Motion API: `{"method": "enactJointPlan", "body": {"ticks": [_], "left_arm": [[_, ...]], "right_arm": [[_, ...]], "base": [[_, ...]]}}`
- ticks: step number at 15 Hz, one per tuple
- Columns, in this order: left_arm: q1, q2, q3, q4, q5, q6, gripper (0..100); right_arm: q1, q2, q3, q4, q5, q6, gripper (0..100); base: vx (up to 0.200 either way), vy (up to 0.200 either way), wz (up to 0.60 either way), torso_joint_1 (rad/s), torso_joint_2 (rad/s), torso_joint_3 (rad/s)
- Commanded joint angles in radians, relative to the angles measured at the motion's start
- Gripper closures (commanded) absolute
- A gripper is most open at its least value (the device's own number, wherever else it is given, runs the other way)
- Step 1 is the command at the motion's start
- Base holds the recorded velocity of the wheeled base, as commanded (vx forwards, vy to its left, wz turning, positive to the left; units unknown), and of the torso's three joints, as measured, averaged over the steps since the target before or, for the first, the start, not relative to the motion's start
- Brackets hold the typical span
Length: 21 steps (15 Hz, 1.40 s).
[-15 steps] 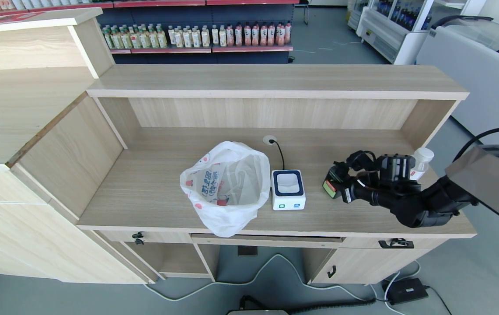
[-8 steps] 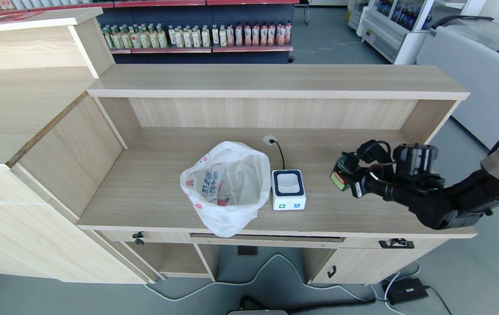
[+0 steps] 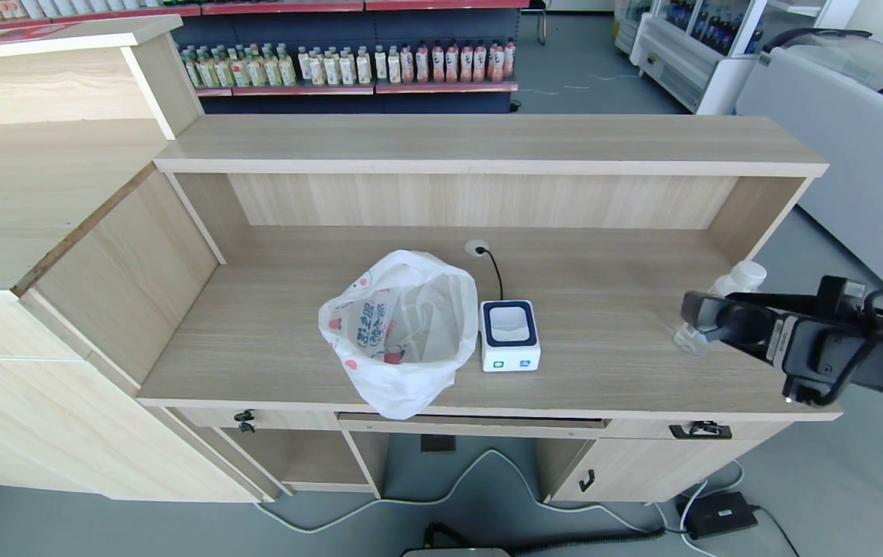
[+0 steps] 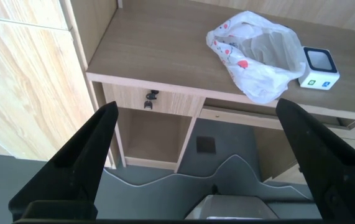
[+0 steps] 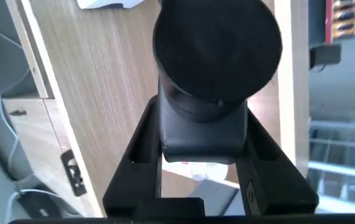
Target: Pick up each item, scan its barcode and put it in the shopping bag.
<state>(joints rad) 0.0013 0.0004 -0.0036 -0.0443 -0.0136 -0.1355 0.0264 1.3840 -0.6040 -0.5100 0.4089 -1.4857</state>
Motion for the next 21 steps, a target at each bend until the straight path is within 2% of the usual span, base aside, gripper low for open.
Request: {"method": "enactJointPlan", "body": {"ticks": [1,2,3,4,5,6,7,8,9,11,15,17,19,21], "left_arm": [[0.0,0.0,0.001,0.0,0.0,-0.001,0],[0.0,0.0,-0.001,0.0,0.0,-0.001,0],[0.0,0.0,0.001,0.0,0.0,-0.001,0],[0.0,0.0,0.001,0.0,0.0,-0.001,0],[0.002,0.0,0.001,0.0,0.0,0.001,0],[0.0,0.0,0.001,0.0,0.0,-0.001,0],[0.0,0.0,-0.001,0.0,0.0,-0.001,0],[0.0,0.0,0.001,0.0,0.0,0.001,0],[0.0,0.0,0.001,0.0,0.0,-0.001,0],[0.0,0.0,-0.001,0.0,0.0,-0.001,0],[0.0,0.0,-0.001,0.0,0.0,0.001,0],[0.0,0.0,0.001,0.0,0.0,-0.001,0],[0.0,0.0,0.001,0.0,0.0,0.001,0],[0.0,0.0,0.001,0.0,0.0,-0.001,0]], "right_arm": [[0.024,-0.152,0.032,0.077,0.136,-0.416,100],[0.043,-0.158,0.033,0.074,0.136,-0.498,100],[0.119,-0.163,0.041,0.079,0.149,-0.743,100],[0.184,-0.165,0.035,0.076,0.18,-0.86,100],[0.31,-0.16,0.02,0.071,0.212,-1.012,100],[0.357,-0.154,0.02,0.051,0.214,-1.065,100],[0.4,-0.163,0.02,0.021,0.214,-1.082,100],[0.478,-0.181,0.013,-0.067,0.214,-1.113,100],[0.578,-0.155,-0.006,-0.243,0.212,-1.151,100],[0.659,-0.092,-0.01,-0.407,0.212,-1.154,100],[0.739,-0.045,0.003,-0.427,0.214,-1.173,100],[0.745,-0.051,0.009,-0.424,0.218,-1.171,100],[0.774,-0.065,0.017,-0.401,0.238,-1.167,100],[0.782,-0.111,0.0,-0.321,0.281,-1.143,100]], "base": [[0.0,0.0,0.0,0.0,0.0,0.0],[0.0,0.0,0.0,0.0,0.0,0.0],[0.0,0.0,0.0,0.0,0.0,0.0],[0.0,0.0,0.0,0.0,0.0,0.0],[0.0,0.0,0.0,0.0,0.0,0.0],[0.0,0.0,0.0,0.0,0.0,0.0],[0.0,0.0,0.0,0.0,0.0,0.0],[0.0,0.0,0.0,0.0,0.0,0.0],[0.0,0.0,0.0,0.0,0.0,0.0],[0.0,0.0,0.0,0.0,0.0,0.0],[0.0,0.0,0.0,0.0,0.0,0.0],[0.0,0.0,0.0,0.0,0.0,0.0],[0.0,0.0,0.0,0.0,0.0,0.0],[0.0,0.0,0.0,0.0,0.0,0.0]]}}
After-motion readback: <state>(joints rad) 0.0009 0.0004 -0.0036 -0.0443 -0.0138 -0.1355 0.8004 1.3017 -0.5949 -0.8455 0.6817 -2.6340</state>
